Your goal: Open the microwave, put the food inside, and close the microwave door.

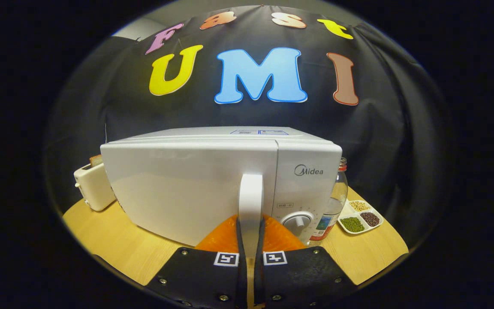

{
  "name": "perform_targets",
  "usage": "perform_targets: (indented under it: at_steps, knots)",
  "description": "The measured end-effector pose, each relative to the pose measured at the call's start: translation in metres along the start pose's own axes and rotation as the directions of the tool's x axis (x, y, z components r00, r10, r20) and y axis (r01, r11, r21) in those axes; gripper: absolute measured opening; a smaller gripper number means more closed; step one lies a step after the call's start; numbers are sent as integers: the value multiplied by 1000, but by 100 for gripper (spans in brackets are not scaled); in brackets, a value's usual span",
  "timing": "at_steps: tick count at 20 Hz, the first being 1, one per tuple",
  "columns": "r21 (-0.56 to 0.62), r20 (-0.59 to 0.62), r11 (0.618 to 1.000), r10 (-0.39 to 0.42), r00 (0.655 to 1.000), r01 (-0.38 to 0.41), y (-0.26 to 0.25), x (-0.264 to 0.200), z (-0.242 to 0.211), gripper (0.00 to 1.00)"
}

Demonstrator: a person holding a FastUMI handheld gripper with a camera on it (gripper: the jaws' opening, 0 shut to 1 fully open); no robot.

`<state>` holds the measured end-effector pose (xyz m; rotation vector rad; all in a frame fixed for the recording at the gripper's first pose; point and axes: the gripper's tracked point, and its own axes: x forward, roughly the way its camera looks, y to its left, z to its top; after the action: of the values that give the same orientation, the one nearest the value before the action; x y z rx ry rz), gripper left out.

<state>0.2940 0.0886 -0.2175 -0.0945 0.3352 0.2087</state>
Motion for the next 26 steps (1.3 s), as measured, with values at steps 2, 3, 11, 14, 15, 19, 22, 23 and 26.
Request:
perform_targets:
  at_steps: [2, 3, 11, 14, 15, 19, 22, 23, 26]
  knots:
    - [-34, 27, 999, 9, 1000, -8, 7, -20, -4, 6]
    - [-26, 21, 1000, 15, 1000, -15, 7, -27, -9, 6]
    - [3, -18, 999, 54, 998, -54, 35, -76, -21, 6]
    - [5, -25, 998, 61, 998, -61, 51, -100, -27, 7]
    - [12, -30, 998, 63, 998, -62, 57, -107, -29, 7]
    - [44, -55, 996, 85, 995, -83, 87, -138, -37, 15]
    - [23, -69, 996, 92, 993, -91, 110, -162, -46, 21]
    - [12, -70, 995, 96, 993, -95, 118, -170, -49, 21]
    - [-12, -80, 992, 127, 989, -128, 145, -191, -56, 21]
